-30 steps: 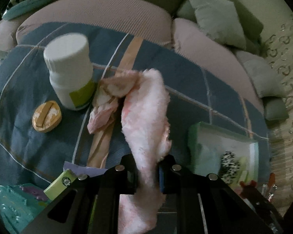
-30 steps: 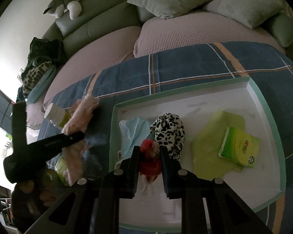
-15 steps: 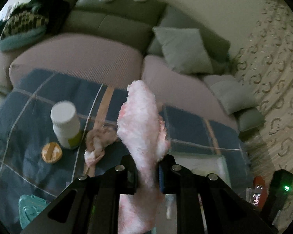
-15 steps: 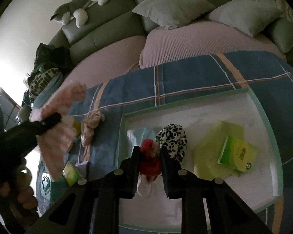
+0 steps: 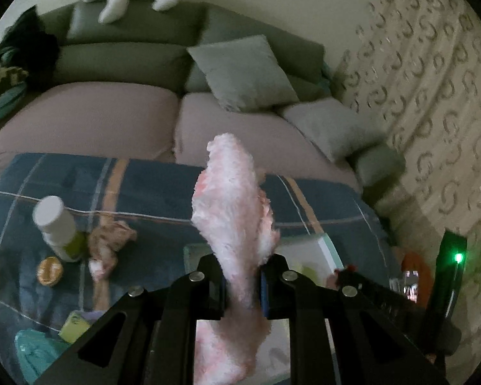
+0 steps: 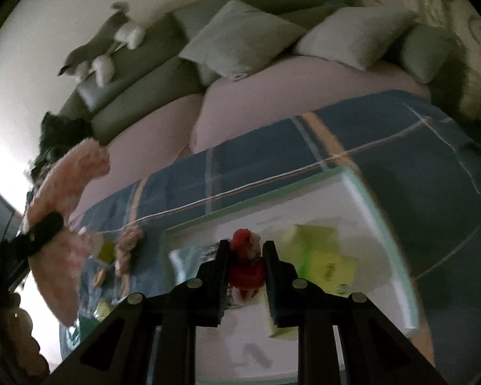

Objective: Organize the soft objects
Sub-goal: 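Lift the pink towel over the tray with the left gripper while the right holds the tie, then lower the pink towel and red hair tie into the tray and open both grippers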

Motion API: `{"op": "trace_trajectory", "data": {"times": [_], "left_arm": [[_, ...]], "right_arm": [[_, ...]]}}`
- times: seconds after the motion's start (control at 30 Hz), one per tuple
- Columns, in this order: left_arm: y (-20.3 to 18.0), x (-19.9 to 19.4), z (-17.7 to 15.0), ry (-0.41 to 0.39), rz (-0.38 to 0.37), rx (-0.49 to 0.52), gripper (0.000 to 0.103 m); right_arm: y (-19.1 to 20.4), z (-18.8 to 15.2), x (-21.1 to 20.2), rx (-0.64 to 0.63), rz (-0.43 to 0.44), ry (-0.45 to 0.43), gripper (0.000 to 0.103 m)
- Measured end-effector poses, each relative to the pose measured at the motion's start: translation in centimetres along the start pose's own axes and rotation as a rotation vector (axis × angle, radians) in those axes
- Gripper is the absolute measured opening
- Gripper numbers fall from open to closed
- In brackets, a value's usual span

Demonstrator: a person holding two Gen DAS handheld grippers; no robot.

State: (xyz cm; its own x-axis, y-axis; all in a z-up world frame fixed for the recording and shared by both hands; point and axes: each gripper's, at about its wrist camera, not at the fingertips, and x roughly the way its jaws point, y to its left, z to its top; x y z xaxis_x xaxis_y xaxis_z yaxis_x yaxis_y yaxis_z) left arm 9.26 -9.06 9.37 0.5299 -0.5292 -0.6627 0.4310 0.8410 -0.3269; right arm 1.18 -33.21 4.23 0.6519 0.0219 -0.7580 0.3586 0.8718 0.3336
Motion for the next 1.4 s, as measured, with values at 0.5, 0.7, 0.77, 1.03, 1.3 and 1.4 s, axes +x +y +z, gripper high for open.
{"op": "trace_trajectory", "data": {"times": [0.5,0.7,0.77,1.03,1.3,1.4], "left_arm": [[-7.3,7.2,-3.4,0.186,-0.082,0.148,0.016],[-6.8,11.9,-5.3,0.316,-0.044,0.114,0.016],[-6.7,13.1,-5.8,0.346,-0.022,0.110,0.016],[-7.0,14.6,-6.9,0.383,-0.002,0.122,0.017],[-6.7,13.7,-6.2,0.370,-0.002,0.105,0.036],[-6.6,13.0,-5.9,0.355,-0.004,0.104,0.045]], "right_arm": [[-5.7,2.1,0.4,0.089,-0.091,-0.053,0.022],[-6.4,2.4,3.3,0.076,-0.135,-0.028,0.022],[-6.4,2.2,4.1,0.059,-0.153,-0.009,0.022],[-7.0,1.8,6.1,0.051,-0.204,0.037,0.024],[-6.6,1.8,6.3,0.038,-0.236,0.049,0.024],[-6.4,1.9,6.1,0.033,-0.240,0.053,0.025]]}}
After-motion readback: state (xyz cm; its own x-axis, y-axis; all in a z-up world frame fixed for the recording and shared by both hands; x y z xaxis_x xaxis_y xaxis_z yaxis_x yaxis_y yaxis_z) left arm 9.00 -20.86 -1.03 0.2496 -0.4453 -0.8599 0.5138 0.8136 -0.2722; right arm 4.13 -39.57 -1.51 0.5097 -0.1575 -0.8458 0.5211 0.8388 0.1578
